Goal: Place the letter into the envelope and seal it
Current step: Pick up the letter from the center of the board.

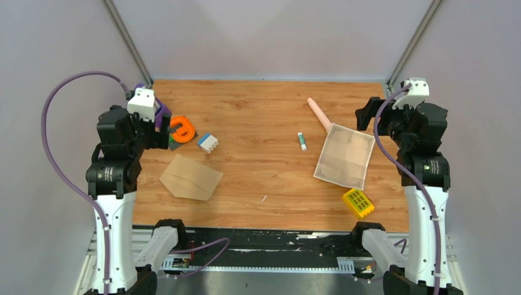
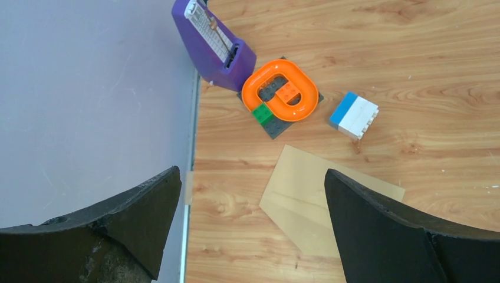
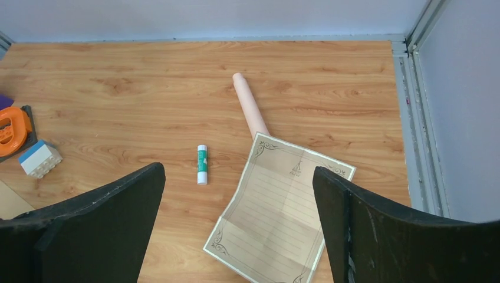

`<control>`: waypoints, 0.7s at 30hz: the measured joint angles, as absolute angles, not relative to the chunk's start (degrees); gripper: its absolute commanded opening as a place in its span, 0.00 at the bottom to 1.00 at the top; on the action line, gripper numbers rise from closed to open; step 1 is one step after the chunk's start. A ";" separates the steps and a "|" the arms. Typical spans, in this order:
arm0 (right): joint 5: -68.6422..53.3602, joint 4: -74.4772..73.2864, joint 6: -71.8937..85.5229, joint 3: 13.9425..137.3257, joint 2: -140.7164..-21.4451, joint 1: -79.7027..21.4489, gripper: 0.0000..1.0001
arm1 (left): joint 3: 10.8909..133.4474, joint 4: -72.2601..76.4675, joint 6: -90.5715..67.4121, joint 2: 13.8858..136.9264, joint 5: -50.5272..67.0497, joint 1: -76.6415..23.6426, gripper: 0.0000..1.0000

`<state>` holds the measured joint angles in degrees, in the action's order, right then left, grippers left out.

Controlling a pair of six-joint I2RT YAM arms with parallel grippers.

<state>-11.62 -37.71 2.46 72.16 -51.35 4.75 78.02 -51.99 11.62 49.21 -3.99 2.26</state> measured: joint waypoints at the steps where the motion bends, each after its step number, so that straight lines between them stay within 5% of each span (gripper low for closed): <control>1: -11.75 -37.76 2.46 72.23 -51.40 4.75 1.00 | 78.02 -51.99 11.46 49.32 -4.16 2.35 1.00; 21: -12.16 -38.74 2.61 73.91 -53.63 3.92 1.00 | 77.84 -51.48 10.33 49.67 -5.02 3.51 1.00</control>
<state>-12.16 -38.74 2.61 73.91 -53.63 3.92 77.84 -51.48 10.33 49.67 -5.02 3.51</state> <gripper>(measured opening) 0.998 1.000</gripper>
